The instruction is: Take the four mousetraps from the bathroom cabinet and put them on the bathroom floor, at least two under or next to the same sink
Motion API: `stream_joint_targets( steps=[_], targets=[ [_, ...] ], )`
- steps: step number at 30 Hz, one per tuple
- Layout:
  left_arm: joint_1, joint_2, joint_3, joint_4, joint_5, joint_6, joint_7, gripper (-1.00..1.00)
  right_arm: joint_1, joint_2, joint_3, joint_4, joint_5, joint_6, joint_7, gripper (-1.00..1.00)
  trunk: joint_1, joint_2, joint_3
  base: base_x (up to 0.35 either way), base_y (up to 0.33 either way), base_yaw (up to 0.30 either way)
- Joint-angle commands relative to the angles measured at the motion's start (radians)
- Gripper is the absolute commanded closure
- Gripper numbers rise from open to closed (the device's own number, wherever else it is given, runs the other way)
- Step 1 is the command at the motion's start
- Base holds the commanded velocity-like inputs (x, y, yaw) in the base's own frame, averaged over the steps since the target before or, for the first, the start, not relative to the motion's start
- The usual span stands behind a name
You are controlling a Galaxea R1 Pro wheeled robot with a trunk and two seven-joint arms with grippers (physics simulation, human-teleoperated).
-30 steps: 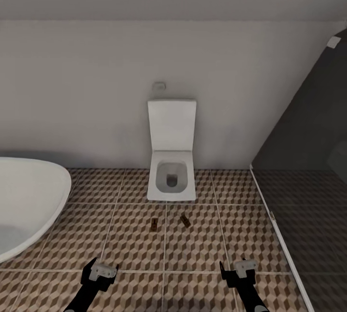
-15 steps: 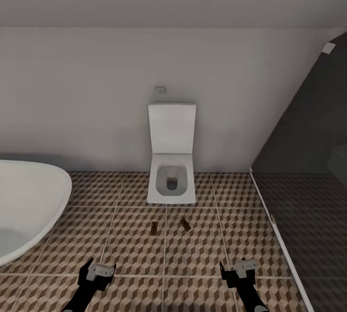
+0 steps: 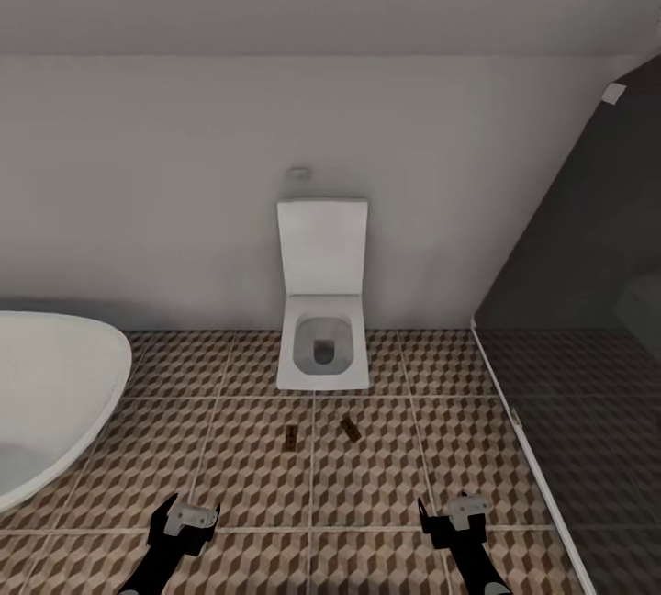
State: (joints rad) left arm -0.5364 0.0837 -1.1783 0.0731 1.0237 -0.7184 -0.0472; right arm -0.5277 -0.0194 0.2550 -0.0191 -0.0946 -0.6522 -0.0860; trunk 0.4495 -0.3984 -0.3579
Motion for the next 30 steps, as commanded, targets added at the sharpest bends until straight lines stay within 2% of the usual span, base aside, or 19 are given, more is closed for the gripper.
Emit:
stream_joint_targets(
  steps=[1, 20, 30],
  targets=[
    [0.000, -0.001, -0.008, 0.002, 0.010, -0.003, -0.005, -1.00, -0.001, 0.000, 0.009, 0.001, -0.010, -0.003, -0.001, -1.00, 0.001, -0.002, -0.001, 0.000, 0.000, -0.094],
    [0.001, -0.001, -0.009, 0.002, 0.012, -0.001, -0.005, -1.00, 0.000, 0.001, 0.009, 0.001, -0.010, -0.003, -0.001, -1.00, 0.001, -0.002, 0.029, 0.000, 0.000, -0.073],
    [0.001, -0.001, -0.009, 0.002, 0.012, -0.001, -0.005, -1.00, 0.000, 0.002, 0.009, 0.001, -0.010, -0.001, -0.006, -1.00, 0.001, -0.002, 0.044, 0.000, 0.000, -0.004]
  ],
)
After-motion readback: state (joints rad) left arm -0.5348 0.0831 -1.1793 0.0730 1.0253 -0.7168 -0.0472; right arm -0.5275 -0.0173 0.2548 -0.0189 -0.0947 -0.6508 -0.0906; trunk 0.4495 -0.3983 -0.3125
